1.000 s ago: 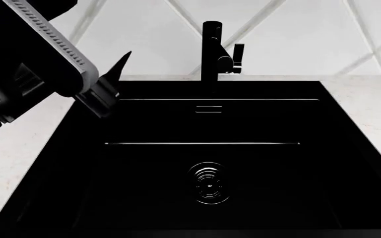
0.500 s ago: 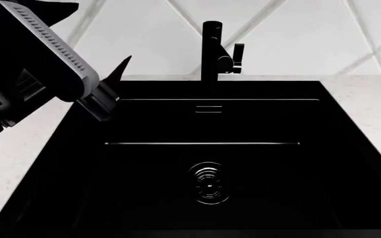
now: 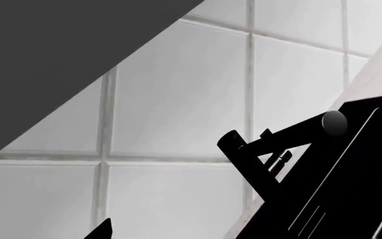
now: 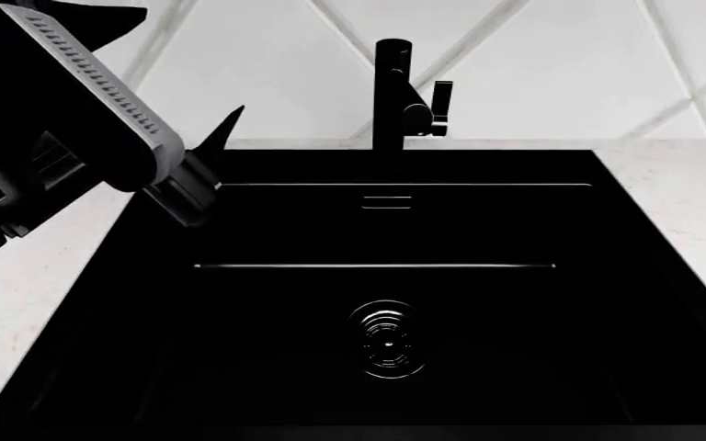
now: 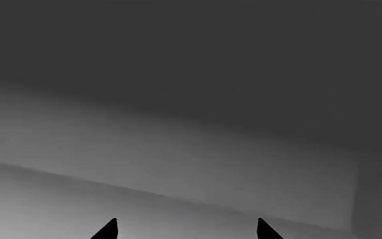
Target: Pick the lemon, brussel sprout from the counter and place them in the cabinet. Then close the cabinet.
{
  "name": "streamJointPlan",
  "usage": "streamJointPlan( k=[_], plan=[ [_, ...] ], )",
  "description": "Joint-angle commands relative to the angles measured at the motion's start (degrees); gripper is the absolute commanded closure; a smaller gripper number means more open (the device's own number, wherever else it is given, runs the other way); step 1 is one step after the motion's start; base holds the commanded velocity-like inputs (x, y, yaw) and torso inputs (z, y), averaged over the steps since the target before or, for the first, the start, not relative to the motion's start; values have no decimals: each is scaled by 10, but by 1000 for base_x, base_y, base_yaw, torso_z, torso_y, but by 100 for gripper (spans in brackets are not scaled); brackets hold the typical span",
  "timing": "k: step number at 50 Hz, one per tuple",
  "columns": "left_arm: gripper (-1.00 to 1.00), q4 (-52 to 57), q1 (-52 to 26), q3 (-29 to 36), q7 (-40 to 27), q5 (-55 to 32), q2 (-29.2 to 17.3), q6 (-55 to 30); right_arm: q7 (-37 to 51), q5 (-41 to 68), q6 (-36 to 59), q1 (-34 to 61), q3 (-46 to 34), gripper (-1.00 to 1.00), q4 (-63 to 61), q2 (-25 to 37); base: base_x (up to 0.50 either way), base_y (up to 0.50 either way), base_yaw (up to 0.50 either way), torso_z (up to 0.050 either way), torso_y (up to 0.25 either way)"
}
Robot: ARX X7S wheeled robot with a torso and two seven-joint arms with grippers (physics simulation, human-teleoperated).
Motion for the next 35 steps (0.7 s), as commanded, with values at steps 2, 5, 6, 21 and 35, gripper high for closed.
streamJointPlan(
  k=[2,5,6,21,35],
  plan=[
    [-100,3,3,-1,-3,-2,-1,0,4,12,7,3,13,-100,-73,21,0,0,0,0,0],
    [-100,3,4,-1,-3,-3,-3,0,8,17,10,3,18,-100,-95,26,0,0,0,0,0],
    [-100,2,5,-1,-3,-3,-3,1,8,18,11,3,19,-100,-102,28,0,0,0,0,0],
    [-100,2,11,-3,-6,-4,-4,5,22,31,-28,-45,44,-100,-227,67,0,0,0,0,0],
    [-100,-1,14,-4,-7,-3,-6,9,33,61,-83,-91,98,-100,-333,91,0,0,0,0,0]
  ],
)
